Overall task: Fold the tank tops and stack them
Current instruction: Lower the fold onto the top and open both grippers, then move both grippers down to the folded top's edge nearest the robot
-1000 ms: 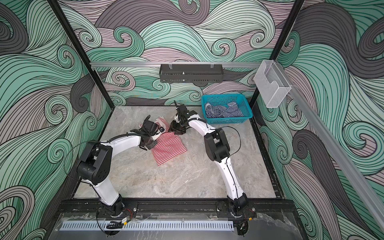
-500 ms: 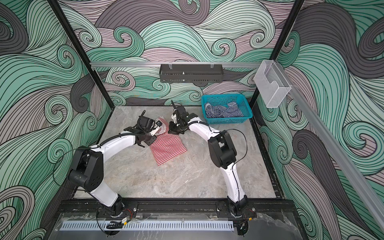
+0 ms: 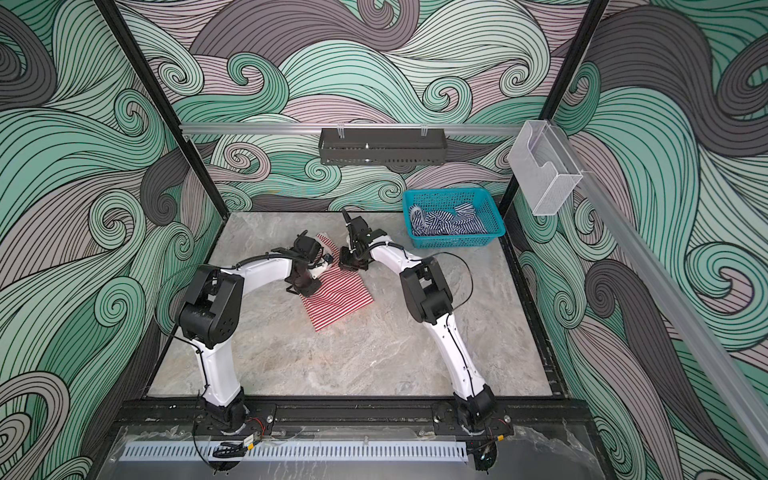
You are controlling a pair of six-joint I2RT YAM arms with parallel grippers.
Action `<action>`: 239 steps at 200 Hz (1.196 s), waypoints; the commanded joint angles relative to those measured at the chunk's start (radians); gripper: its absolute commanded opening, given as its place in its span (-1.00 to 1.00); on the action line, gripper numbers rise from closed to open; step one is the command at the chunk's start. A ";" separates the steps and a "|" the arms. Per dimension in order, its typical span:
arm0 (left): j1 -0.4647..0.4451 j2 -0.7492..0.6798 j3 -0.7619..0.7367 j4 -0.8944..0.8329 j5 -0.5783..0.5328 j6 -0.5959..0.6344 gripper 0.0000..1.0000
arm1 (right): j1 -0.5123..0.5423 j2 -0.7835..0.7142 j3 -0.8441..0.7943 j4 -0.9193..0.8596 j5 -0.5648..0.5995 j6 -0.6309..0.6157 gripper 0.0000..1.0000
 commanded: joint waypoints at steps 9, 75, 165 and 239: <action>0.001 0.046 -0.007 -0.022 -0.209 -0.003 -0.23 | -0.025 0.072 0.075 -0.099 0.026 0.024 -0.92; 0.001 0.013 -0.012 -0.041 -0.310 -0.013 -0.14 | -0.019 -0.033 0.015 -0.128 0.122 -0.007 -0.55; -0.065 -0.418 -0.246 -0.044 -0.006 0.055 0.10 | 0.039 -0.494 -0.585 0.073 0.054 0.045 0.12; -0.193 -0.552 -0.418 -0.035 0.106 0.080 0.36 | 0.040 -0.652 -0.997 0.378 -0.061 0.218 0.41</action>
